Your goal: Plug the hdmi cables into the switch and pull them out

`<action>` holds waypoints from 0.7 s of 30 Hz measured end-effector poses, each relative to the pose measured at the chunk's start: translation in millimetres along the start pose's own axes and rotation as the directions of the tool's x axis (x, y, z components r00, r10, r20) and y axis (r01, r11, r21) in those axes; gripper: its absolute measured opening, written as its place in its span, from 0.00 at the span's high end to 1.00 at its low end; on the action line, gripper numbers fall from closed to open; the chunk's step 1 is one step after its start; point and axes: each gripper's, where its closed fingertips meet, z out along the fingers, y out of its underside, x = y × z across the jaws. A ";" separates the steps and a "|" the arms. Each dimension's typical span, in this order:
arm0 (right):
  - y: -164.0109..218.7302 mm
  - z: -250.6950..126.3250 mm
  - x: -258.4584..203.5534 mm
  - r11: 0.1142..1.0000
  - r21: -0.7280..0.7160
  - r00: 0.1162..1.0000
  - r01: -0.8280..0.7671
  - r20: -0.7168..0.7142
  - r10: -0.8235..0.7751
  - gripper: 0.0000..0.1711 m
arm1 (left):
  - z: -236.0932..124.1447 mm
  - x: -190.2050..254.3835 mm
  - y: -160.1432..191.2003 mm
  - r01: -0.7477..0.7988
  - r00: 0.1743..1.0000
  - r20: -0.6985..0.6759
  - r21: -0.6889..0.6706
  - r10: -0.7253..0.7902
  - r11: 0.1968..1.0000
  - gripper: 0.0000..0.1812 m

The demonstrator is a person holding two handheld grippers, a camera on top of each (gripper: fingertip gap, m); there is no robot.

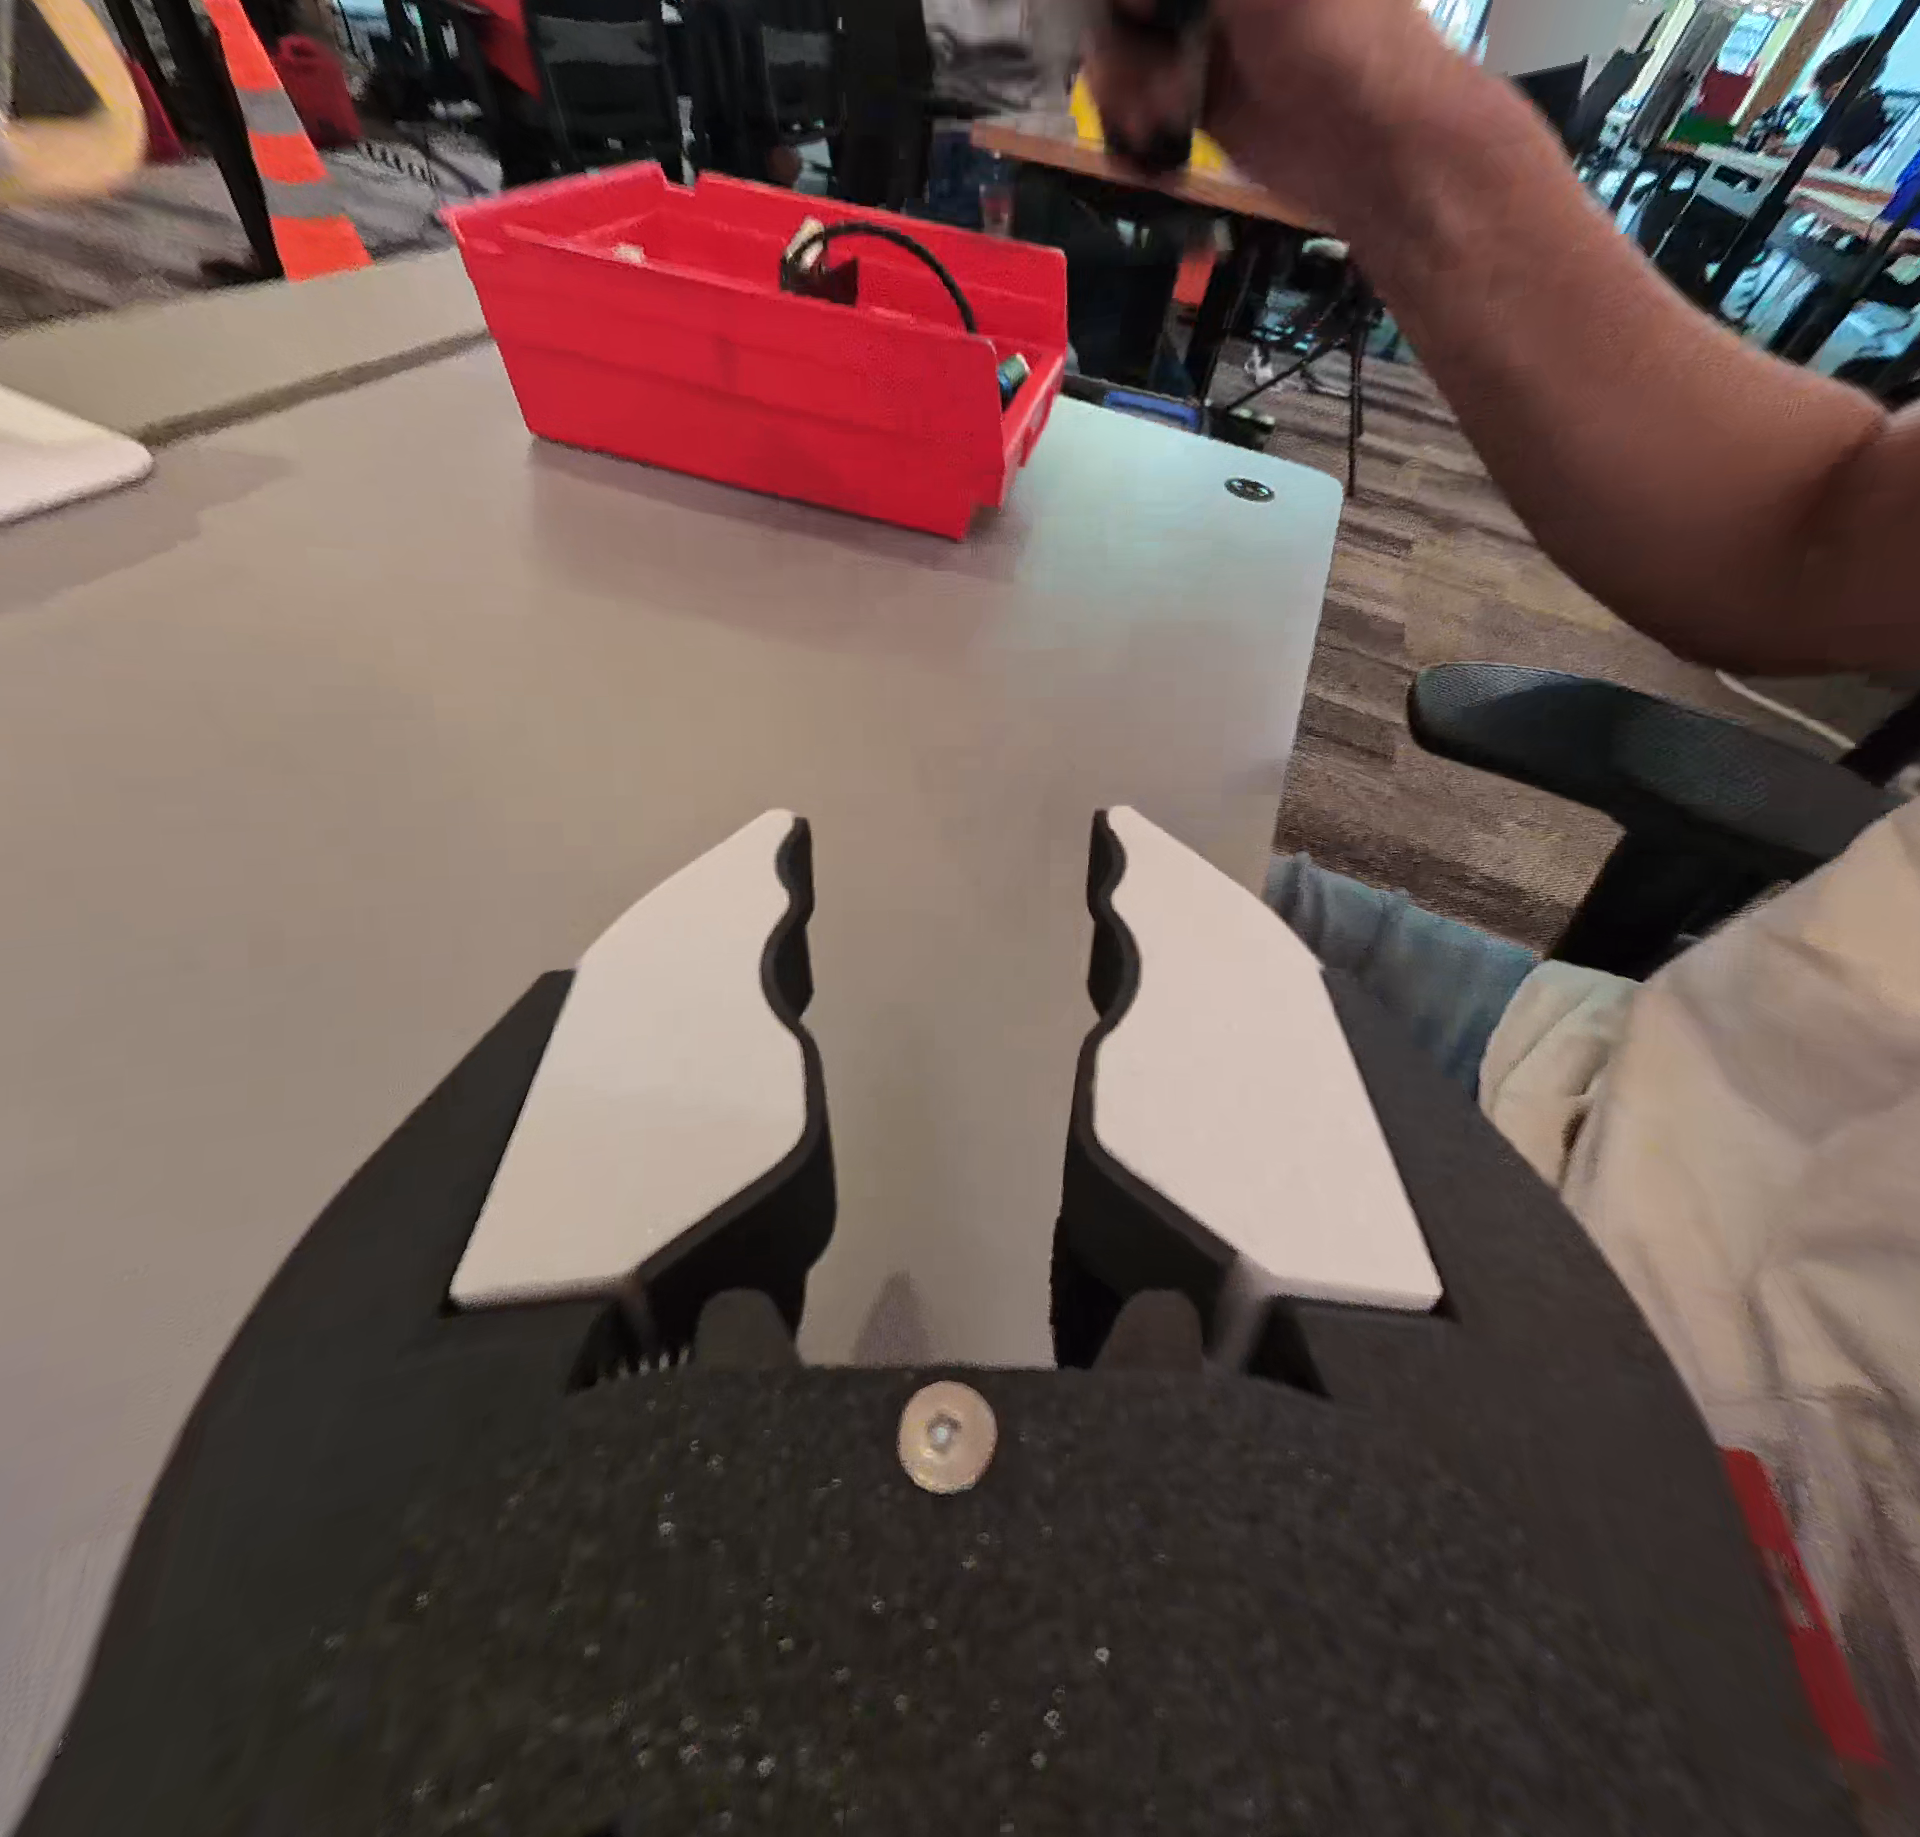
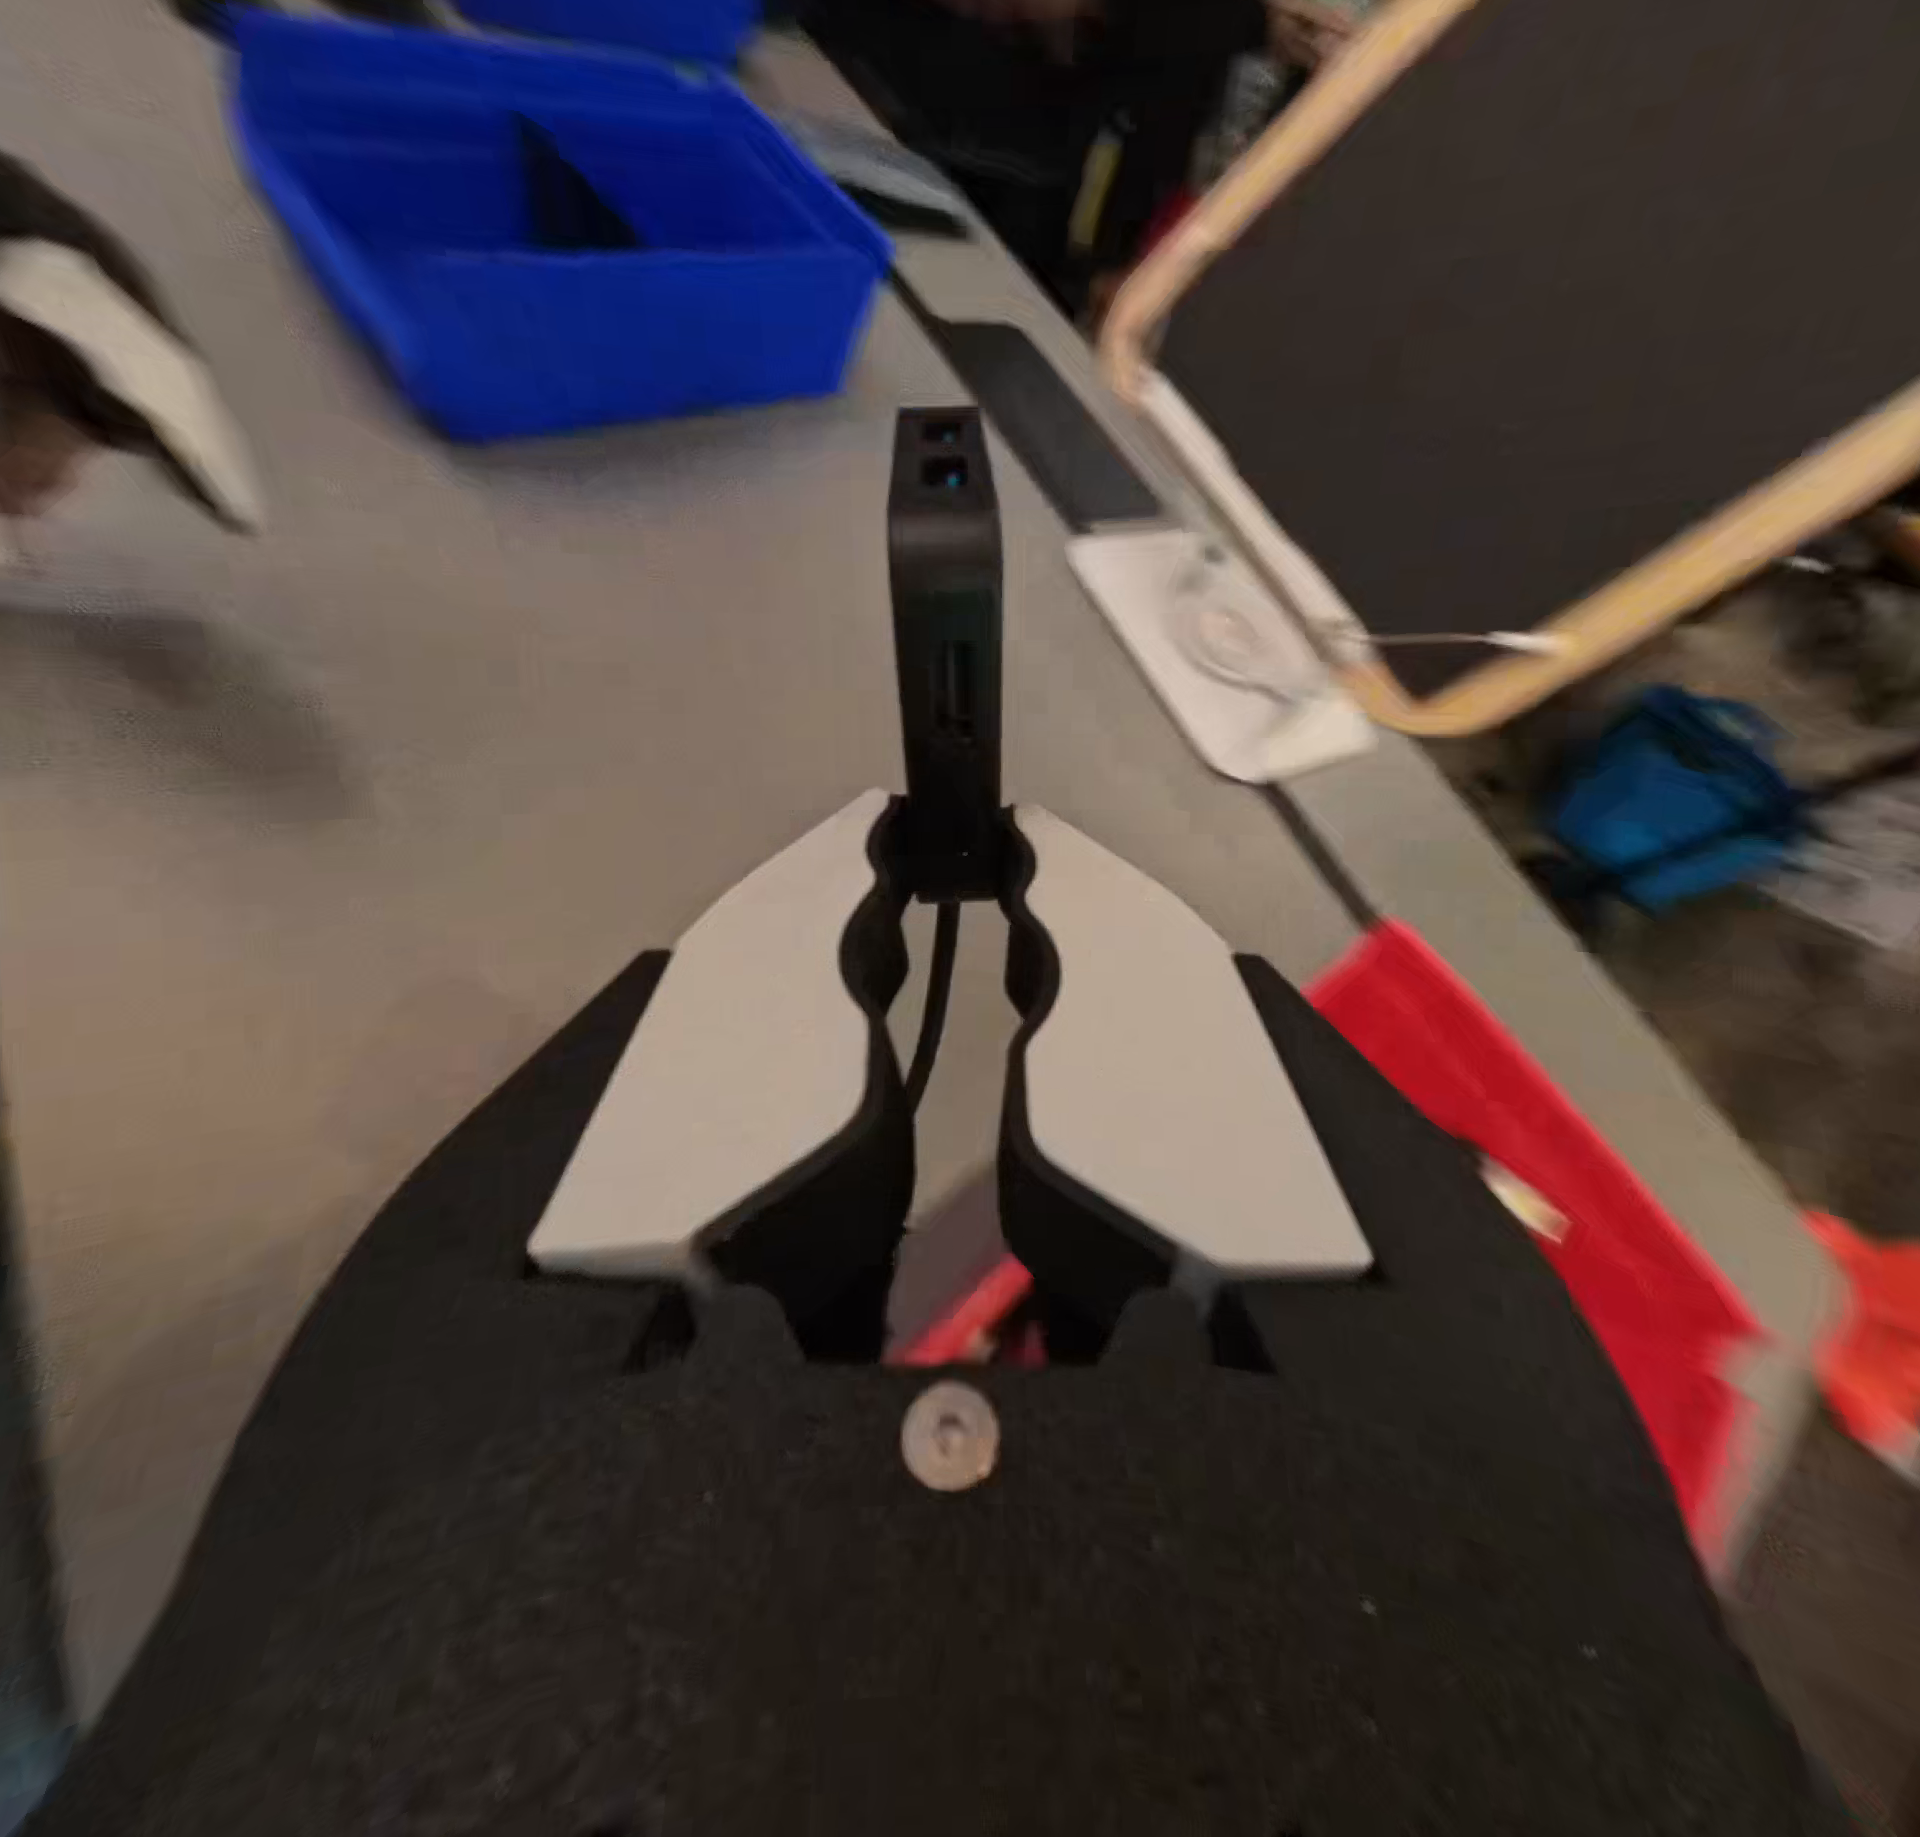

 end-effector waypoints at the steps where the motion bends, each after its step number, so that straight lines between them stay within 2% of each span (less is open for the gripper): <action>1: 3.5 -14.9 41.2 0.996 -0.076 0.992 0.045 -0.116 -0.054 0.91 | 0.6 1.8 6.2 0.024 1.000 -0.001 -0.008 -0.024 1.000 0.73; 5: 28.7 -36.0 182.1 0.922 -0.368 0.912 0.118 -0.326 -0.247 0.91 | 9.3 5.6 18.4 0.049 0.999 -0.010 -0.041 -0.050 0.998 0.73; 6: 42.3 -29.0 202.6 0.879 -0.450 0.909 0.156 -0.284 -0.306 0.91 | 11.4 7.2 18.5 0.049 0.999 -0.020 -0.042 -0.050 0.998 0.73; 7: 61.1 -16.2 211.2 0.828 -0.519 0.921 0.211 -0.179 -0.346 0.91 | 13.0 9.1 19.0 0.050 0.998 -0.030 -0.046 -0.051 0.998 0.74; 10: 132.0 15.5 204.8 0.633 -0.692 0.929 0.347 0.164 -0.330 0.91 | 14.1 11.7 23.4 0.032 0.999 -0.033 -0.073 -0.034 0.997 0.75; 12: 173.7 26.7 197.7 0.504 -0.760 0.910 0.411 0.313 -0.270 0.91 | 13.1 10.3 23.3 0.013 1.000 -0.020 -0.077 -0.015 0.997 0.76; 16: 228.1 40.9 199.4 0.352 -0.813 0.885 0.464 0.436 -0.162 0.91 | 10.6 7.1 25.2 0.024 0.999 -0.022 -0.073 -0.026 0.997 0.77; 19: 256.9 47.0 191.4 0.304 -0.835 0.880 0.458 0.474 -0.026 0.91 | 10.5 5.2 25.7 0.029 0.999 -0.029 -0.074 -0.031 0.997 0.77; 21: 267.4 50.9 192.5 0.279 -0.851 0.885 0.445 0.465 0.007 0.91 | 10.0 3.8 25.6 0.018 1.000 -0.021 -0.075 -0.020 0.997 0.77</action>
